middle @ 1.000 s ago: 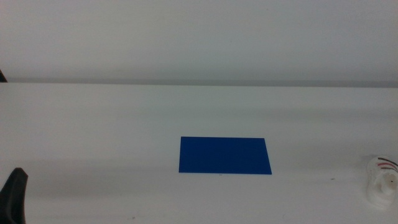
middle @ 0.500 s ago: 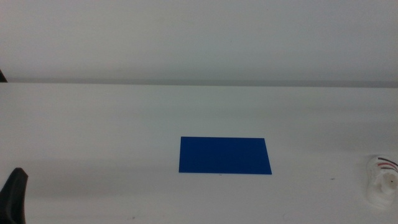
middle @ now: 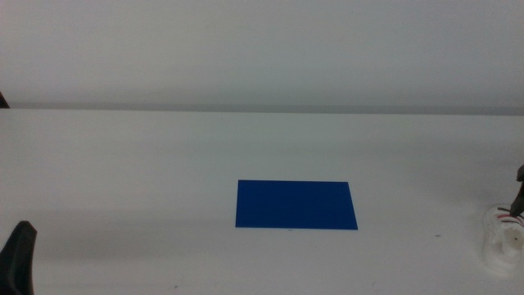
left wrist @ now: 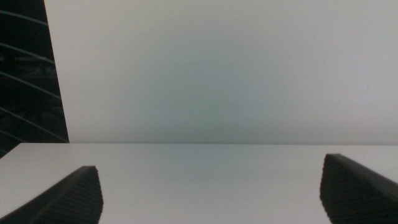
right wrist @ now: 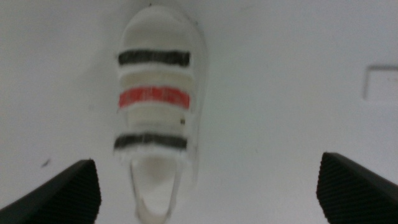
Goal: Use one arm to grab the shoe from the table and place it on the mat.
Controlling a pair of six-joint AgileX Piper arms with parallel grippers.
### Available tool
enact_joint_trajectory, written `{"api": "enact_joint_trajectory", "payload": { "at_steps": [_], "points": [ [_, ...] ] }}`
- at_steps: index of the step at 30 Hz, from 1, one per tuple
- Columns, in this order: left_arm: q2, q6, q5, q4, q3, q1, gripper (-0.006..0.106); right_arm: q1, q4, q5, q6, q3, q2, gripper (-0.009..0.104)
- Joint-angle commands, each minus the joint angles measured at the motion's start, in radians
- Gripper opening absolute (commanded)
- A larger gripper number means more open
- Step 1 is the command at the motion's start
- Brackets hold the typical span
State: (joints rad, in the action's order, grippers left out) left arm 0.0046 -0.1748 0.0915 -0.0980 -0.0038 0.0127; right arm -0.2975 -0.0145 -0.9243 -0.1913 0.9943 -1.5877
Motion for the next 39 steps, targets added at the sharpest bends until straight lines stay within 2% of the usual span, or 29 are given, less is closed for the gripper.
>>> {"api": "enact_joint_trajectory", "payload": {
  "at_steps": [1,8,11,16,26,32,34,35,38,39],
  "points": [
    [-0.041,-0.006,-0.012,0.000,0.043,-0.004,0.094,-0.001,-0.003,0.043,0.000,0.008,-0.032,0.093],
    [-0.041,-0.006,-0.012,0.000,0.043,-0.004,0.094,0.002,-0.019,0.140,0.000,0.006,-0.075,0.093],
    [-0.041,-0.006,-0.012,0.000,0.043,-0.004,0.094,0.026,-0.021,0.138,0.000,0.006,-0.097,0.092],
    [-0.041,-0.006,-0.012,0.000,0.043,-0.004,0.094,0.080,-0.013,0.138,-0.003,0.006,-0.116,0.084],
    [-0.041,-0.006,-0.012,0.000,0.043,-0.004,0.094,0.081,-0.013,0.136,-0.026,0.006,-0.140,0.080],
    [-0.041,-0.006,-0.012,0.000,0.043,-0.004,0.094,0.081,-0.009,0.130,-0.028,0.006,-0.190,0.074],
    [-0.041,-0.006,-0.012,0.000,0.043,-0.004,0.094,0.081,0.009,0.130,-0.030,0.006,-0.198,0.064],
    [-0.041,-0.006,-0.012,0.000,0.043,-0.004,0.094,0.081,0.014,0.132,-0.039,0.006,-0.198,0.052],
    [-0.041,-0.006,-0.012,0.000,0.043,-0.004,0.094,0.087,0.014,0.121,-0.044,0.008,-0.196,0.005],
    [-0.041,-0.006,-0.012,0.000,0.043,-0.004,0.094,0.095,0.023,0.105,-0.044,0.013,-0.192,-0.001]
  ]
}}
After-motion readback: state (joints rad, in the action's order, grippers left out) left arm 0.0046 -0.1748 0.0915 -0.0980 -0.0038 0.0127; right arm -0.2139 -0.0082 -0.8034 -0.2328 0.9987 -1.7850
